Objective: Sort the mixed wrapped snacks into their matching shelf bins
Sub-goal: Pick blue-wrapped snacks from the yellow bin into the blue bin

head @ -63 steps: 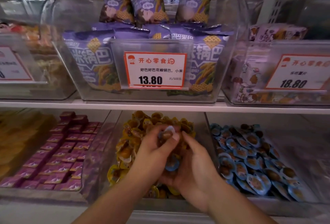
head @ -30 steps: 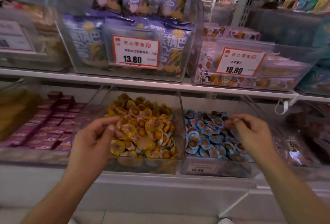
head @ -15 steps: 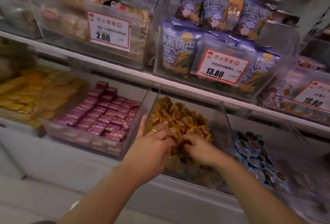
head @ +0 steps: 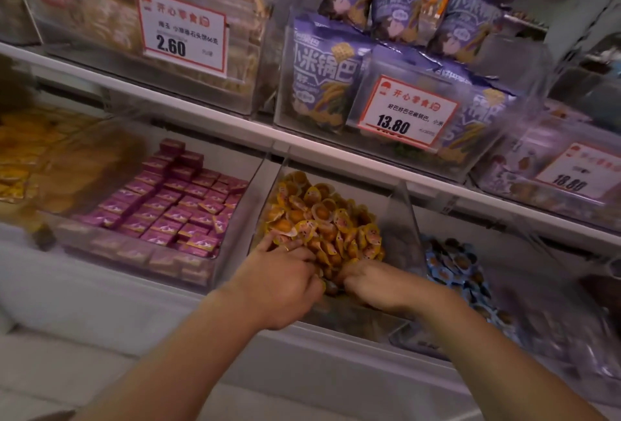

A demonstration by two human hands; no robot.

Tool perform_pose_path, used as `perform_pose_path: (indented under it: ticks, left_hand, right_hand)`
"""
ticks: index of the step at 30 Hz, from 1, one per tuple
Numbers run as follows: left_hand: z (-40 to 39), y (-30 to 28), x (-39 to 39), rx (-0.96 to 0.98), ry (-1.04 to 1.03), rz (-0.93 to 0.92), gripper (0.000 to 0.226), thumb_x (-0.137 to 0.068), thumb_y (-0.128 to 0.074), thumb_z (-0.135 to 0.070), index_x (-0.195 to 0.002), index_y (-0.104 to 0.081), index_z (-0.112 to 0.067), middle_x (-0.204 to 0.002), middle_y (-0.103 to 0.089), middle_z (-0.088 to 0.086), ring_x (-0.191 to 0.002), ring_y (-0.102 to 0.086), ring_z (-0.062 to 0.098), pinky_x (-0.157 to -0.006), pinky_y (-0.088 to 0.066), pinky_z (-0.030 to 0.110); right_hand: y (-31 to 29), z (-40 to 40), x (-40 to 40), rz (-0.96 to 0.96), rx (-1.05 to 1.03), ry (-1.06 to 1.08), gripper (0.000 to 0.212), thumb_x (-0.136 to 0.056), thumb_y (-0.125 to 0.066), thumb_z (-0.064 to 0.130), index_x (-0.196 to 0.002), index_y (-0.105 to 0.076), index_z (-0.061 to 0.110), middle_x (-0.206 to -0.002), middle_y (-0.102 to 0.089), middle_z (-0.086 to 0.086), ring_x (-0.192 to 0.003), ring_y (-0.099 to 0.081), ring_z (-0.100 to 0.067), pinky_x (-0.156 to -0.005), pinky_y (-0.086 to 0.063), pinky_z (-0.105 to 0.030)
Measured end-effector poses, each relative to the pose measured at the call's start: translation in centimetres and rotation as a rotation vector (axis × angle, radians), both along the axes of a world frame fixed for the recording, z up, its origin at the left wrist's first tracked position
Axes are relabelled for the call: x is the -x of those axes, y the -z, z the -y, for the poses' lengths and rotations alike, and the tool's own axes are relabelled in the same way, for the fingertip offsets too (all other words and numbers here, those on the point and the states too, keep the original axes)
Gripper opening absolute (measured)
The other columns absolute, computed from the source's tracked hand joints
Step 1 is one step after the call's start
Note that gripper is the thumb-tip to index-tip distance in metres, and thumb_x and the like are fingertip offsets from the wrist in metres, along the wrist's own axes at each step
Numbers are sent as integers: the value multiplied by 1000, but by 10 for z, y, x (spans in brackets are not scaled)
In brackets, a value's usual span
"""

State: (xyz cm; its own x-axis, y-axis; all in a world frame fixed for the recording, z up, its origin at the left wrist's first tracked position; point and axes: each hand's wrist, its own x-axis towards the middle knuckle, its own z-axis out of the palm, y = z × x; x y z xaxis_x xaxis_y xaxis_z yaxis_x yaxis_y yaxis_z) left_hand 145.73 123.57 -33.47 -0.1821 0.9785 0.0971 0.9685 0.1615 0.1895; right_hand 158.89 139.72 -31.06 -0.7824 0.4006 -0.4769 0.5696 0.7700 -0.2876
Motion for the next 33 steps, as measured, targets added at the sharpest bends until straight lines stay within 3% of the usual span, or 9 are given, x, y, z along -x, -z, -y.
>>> perform_pose_path:
  ticks: [5, 8, 13, 16, 21, 24, 27, 30, 33]
  left_hand:
    - [-11, -3, 6, -10, -56, 197, 29, -95, -41, -31, -114, -62, -32, -124, -58, -14, -124, -50, 7, -121, -1, 42]
    - [-11, -1, 8, -33, -54, 230, 32, -93, -44, -27, -119, -63, -33, -127, -58, -16, -125, -50, 5, -121, 2, 39]
    - [-11, 0, 9, -73, -58, 267, 34, -91, -45, -23, -118, -65, -33, -126, -60, -17, -123, -50, 4, -122, 1, 39]
    - [-14, 0, 10, -140, -62, 307, 34, -89, -48, -17, -112, -67, -32, -119, -64, -16, -120, -52, 6, -121, -8, 39]
    - [-17, -1, 12, -209, -73, 362, 37, -87, -50, -10, -111, -68, -32, -120, -64, -14, -122, -50, 5, -121, -10, 35]
    - [-16, -1, 13, -218, -70, 352, 37, -86, -51, -11, -110, -69, -32, -119, -65, -13, -121, -51, 6, -121, -9, 34]
    - [-12, -1, 13, -166, -30, 326, 37, -86, -50, -20, -116, -66, -35, -123, -62, -14, -124, -50, 5, -123, -6, 37]
    - [-9, -1, 11, -103, 26, 270, 42, -87, -41, -36, -122, -64, -36, -127, -59, -17, -126, -48, 4, -122, -2, 41]
    - [-10, -3, 9, -62, 31, 238, 50, -88, -31, -44, -127, -61, -36, -132, -57, -17, -129, -46, 6, -122, 0, 43]
  right_hand:
    - [-2, 9, 9, 150, -88, -15, 63, -90, -31, 73, -127, -61, 32, -130, -60, -4, -109, -54, -24, -92, -45, -37]
    - [4, 9, 13, 177, -138, -67, 53, -94, -31, 62, -114, -65, 26, -121, -64, -9, -96, -55, -24, -78, -44, -34]
    - [7, 8, 15, 128, 28, 7, 42, -98, -33, 58, -106, -64, 31, -115, -62, -1, -99, -55, -18, -86, -46, -32]
    - [8, 14, 14, 29, 101, 59, 47, -94, -32, 68, -123, -60, 43, -121, -56, 11, -100, -46, -7, -74, -33, -17]
    - [-4, 15, 8, 10, 214, 74, 54, -72, -33, 85, -109, -62, 58, -133, -58, 15, -119, -49, -10, -99, -38, -32]
    - [-3, 13, 4, -14, 208, 50, 38, -85, -40, 75, -101, -64, 51, -126, -60, 14, -119, -52, -11, -105, -39, -35]
    - [0, 13, 2, -23, 203, 52, 56, -92, -39, 72, -109, -71, 29, -119, -68, -1, -109, -61, -19, -100, -47, -40]
    - [-3, 13, -1, -85, 209, 82, 67, -93, -43, 69, -81, -67, 8, -80, -62, -13, -73, -58, -24, -72, -47, -46]
    - [-3, 15, -3, -188, 263, 148, 49, -94, -54, 56, -67, -58, 15, -65, -42, -7, -59, -39, -17, -57, -29, -34]
